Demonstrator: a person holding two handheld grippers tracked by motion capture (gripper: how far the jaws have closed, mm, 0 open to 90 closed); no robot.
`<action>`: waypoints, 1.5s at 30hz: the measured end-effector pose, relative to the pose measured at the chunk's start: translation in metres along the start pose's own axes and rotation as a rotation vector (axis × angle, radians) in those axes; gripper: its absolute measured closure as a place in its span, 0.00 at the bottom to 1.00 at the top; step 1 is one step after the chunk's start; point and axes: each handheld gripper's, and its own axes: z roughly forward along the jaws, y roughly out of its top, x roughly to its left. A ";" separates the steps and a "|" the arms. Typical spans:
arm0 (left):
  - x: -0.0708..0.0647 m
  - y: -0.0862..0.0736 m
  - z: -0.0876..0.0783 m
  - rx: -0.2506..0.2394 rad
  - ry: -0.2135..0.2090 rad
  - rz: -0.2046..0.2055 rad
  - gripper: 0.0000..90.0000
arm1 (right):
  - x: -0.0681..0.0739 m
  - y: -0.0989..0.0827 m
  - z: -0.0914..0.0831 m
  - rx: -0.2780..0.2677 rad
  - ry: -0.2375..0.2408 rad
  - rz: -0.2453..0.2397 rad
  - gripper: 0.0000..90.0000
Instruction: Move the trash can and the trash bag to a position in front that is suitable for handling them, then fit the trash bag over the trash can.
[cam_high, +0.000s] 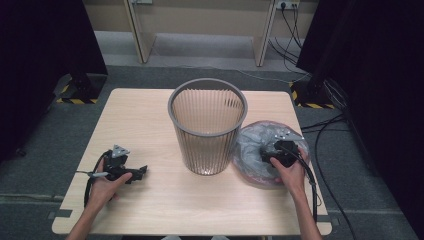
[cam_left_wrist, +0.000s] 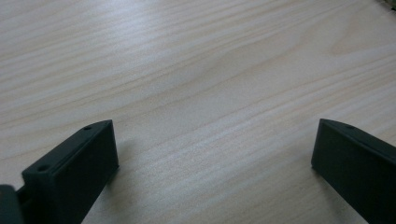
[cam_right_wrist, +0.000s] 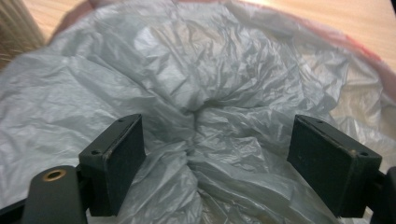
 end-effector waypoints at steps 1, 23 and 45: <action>0.000 0.000 0.000 0.000 0.000 0.000 0.00 | 0.001 0.000 -0.002 -0.006 0.000 0.000 0.21; 0.000 0.000 0.000 0.000 0.000 0.000 0.00 | 0.007 0.005 -0.028 -0.083 0.014 0.049 0.21; -0.001 -0.001 -0.001 0.000 -0.004 0.003 0.00 | 0.013 -0.013 -0.007 -0.018 0.001 0.010 0.61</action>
